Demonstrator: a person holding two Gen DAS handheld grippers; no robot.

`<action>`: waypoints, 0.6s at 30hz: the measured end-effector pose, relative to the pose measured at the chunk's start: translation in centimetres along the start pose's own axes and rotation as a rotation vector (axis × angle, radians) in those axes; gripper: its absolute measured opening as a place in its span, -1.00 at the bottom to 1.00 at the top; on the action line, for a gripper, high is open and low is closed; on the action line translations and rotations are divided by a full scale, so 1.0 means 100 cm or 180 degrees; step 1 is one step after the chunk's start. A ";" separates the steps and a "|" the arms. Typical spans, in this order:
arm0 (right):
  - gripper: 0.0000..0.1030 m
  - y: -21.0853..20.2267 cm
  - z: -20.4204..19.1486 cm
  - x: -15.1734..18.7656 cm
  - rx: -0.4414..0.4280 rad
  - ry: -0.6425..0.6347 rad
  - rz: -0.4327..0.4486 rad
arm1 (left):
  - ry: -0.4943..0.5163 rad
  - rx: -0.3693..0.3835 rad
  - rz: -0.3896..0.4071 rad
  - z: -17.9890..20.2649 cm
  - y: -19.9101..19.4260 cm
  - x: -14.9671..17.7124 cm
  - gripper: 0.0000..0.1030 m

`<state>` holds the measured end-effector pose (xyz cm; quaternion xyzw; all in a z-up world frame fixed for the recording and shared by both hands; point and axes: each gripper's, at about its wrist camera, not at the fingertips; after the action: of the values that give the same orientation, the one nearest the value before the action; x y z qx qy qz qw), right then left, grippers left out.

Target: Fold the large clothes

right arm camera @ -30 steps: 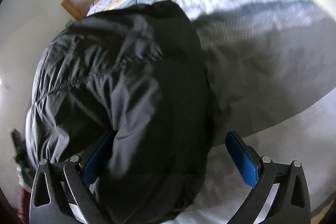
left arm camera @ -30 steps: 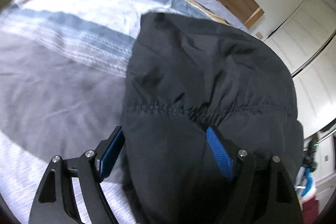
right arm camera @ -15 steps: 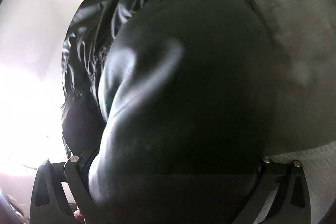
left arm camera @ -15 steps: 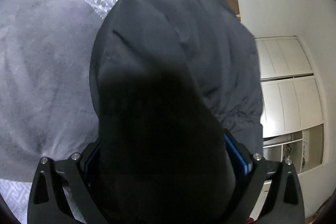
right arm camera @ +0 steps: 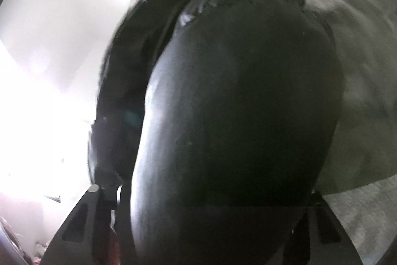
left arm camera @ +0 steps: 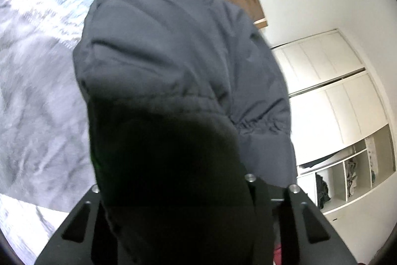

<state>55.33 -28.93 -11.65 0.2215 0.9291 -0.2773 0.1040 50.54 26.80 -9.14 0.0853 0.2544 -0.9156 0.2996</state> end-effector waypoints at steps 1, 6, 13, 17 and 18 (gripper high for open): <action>-0.21 -0.001 -0.007 -0.001 -0.0002 -0.0040 0.0032 | 0.0036 0.0005 0.0028 0.007 -0.002 0.000 -0.41; -0.38 -0.015 -0.044 -0.005 -0.0082 -0.0240 0.0233 | 0.0172 0.0084 0.0154 0.035 -0.026 -0.002 -0.52; -0.45 -0.046 -0.079 0.001 -0.0220 -0.0395 0.0408 | 0.0279 0.0217 0.0223 0.064 -0.064 0.013 -0.53; -0.46 -0.067 -0.097 0.011 -0.0293 -0.0481 0.0455 | 0.0325 0.0287 0.0271 0.081 -0.083 0.028 -0.53; -0.46 -0.074 -0.100 0.014 -0.0323 -0.0489 0.0465 | 0.0342 0.0310 0.0286 0.083 -0.091 0.032 -0.53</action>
<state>49.91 -28.39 -0.37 0.2612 0.9126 -0.2379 0.2059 42.52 27.16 0.72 0.1600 0.2211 -0.9066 0.3217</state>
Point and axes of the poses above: each gripper's, at about its wrist camera, not at the fingertips, and y roughly the way its jaws point, z to its right, x to its underside, and after that the axes turned 5 degrees about z, right-handed
